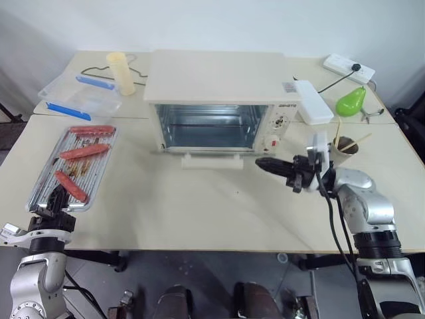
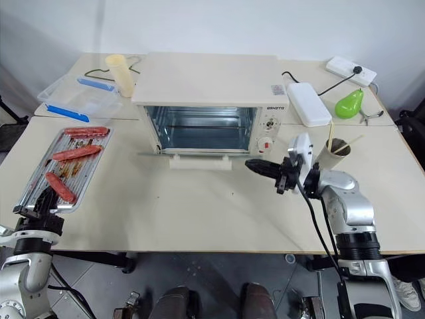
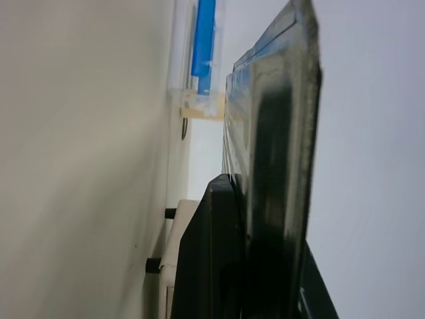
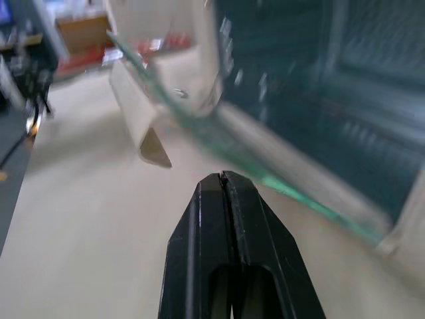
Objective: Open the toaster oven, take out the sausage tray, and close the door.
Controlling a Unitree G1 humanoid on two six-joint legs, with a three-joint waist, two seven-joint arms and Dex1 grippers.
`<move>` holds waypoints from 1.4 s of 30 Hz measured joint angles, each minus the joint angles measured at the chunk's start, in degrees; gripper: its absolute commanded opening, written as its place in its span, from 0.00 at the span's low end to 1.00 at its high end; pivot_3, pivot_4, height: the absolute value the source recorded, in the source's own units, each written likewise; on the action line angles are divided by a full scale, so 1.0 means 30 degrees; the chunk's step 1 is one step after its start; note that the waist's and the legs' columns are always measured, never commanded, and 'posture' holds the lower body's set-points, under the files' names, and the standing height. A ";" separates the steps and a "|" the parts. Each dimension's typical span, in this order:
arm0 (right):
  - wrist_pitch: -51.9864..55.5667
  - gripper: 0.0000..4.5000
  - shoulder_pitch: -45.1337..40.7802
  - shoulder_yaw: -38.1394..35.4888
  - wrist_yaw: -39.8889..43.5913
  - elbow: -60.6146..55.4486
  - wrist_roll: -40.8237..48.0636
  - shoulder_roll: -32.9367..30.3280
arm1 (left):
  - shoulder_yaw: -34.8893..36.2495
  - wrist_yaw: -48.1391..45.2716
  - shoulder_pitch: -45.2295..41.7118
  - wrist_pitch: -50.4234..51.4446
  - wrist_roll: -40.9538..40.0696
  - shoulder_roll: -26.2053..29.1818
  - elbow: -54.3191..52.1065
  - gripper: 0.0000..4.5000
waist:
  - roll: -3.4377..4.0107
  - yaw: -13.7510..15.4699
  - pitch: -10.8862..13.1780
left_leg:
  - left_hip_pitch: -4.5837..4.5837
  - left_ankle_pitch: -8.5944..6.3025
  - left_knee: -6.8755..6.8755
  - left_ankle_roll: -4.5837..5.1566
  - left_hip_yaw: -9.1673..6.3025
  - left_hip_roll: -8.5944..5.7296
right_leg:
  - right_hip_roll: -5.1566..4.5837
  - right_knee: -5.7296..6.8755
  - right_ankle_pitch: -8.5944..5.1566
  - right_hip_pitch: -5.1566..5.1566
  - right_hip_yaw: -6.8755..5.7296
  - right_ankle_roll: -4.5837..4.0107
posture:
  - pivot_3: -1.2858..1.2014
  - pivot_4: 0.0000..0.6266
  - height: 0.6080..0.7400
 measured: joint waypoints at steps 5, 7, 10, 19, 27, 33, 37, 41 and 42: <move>0.0304 0.01 -0.1793 -0.1220 -0.1821 0.0013 0.1180 0.1669 | 0.0239 -0.0419 0.0005 0.0443 0.0000 -0.0110 -0.0044 0.00 | 0.0000 -0.0017 0.0000 | 0.0000 -0.0002 -0.0013 -0.0004 0.0000 0.0002 | 0.0002 0.0001 0.0000 -0.0004 -0.0004 0.0000 | 0.52 0.24 1.00; 0.0303 0.01 -0.2140 -0.1459 -0.2575 0.0027 0.1339 0.2082 | 0.0331 -0.0520 0.0006 0.0575 0.0000 -0.0099 -0.0071 0.00 | 0.0001 -0.0010 0.0000 | -0.0002 -0.0004 -0.0015 -0.0003 0.0003 -0.0003 | -0.0006 0.0000 0.0000 -0.0007 -0.0001 0.0000 | 0.52 0.24 1.00; 0.0160 0.01 -0.2114 -0.1471 -0.3261 -0.0071 0.1203 0.2179 | 0.0363 -0.0628 0.0357 0.1107 0.0001 0.0145 -0.0060 0.00 | -0.0003 0.0070 -0.0002 | -0.0016 -0.0017 -0.0013 0.0017 -0.0019 -0.0016 | -0.0019 0.0003 0.0000 -0.0005 -0.0002 0.0001 | 0.52 0.24 1.00; -0.0586 0.42 0.1439 -0.1630 -0.2796 -0.3780 0.0721 -0.0140 | 0.0152 -0.2701 0.1314 0.4559 0.0001 0.1411 0.0580 0.00 | 0.0001 0.0002 0.0000 | -0.0005 -0.0033 -0.0057 0.0017 0.0000 -0.0012 | 0.0004 -0.0037 0.0000 -0.0013 -0.0003 0.0001 | 0.52 0.24 1.00; -0.3299 1.00 0.6080 -0.1935 -0.0094 -0.6557 -0.0162 -0.2783 | -0.1007 -0.5515 0.3099 0.7952 0.0003 0.4616 0.2742 0.00 | 0.0009 -0.0013 0.0005 | 0.0014 -0.0036 -0.0081 0.0014 0.0030 -0.0003 | 0.0007 -0.0068 -0.0001 -0.0011 0.0022 0.0000 | 0.52 0.24 1.00; -0.4173 1.00 0.7957 -0.2260 0.0626 -0.7676 -0.0314 -0.3636 | -0.4234 -0.8001 0.5038 1.0507 0.0013 0.7166 0.3956 0.00 | 0.0020 -0.0024 0.0011 | 0.0020 -0.0039 -0.0093 0.0014 0.0025 0.0033 | -0.0018 -0.0079 -0.0013 -0.0014 0.0037 -0.0022 | 0.52 0.24 1.00; -0.4269 1.00 0.8446 -0.2287 0.0476 -0.8129 -0.0315 -0.3826 | -0.6283 -0.9271 0.5333 1.1007 0.0012 0.8770 0.3902 0.00 | 0.0037 0.0012 0.0019 | 0.0018 -0.0038 -0.0096 0.0018 0.0015 0.0040 | -0.0071 -0.0079 -0.0017 -0.0016 0.0051 -0.0030 | 0.52 0.24 1.00; -0.4251 1.00 0.8835 -0.2726 0.0061 -0.8474 -0.0314 -0.4099 | -0.8085 -0.9376 0.4521 1.0826 0.0014 0.9667 0.4228 0.00 | 0.0091 0.0085 0.0037 | 0.0017 -0.0036 -0.0101 0.0034 0.0005 0.0019 | -0.0106 -0.0079 -0.0017 -0.0010 0.0058 -0.0030 | 0.52 0.24 1.00; -0.4216 1.00 0.8959 -0.2853 -0.0058 -0.8506 -0.0314 -0.4118 | -0.8505 -0.9330 0.4000 1.0802 0.0009 0.9762 0.4553 0.00 | 0.0101 0.0132 0.0037 | 0.0018 -0.0031 -0.0100 0.0042 -0.0006 0.0009 | -0.0106 -0.0077 -0.0017 -0.0007 0.0056 -0.0030 | 0.52 0.24 1.00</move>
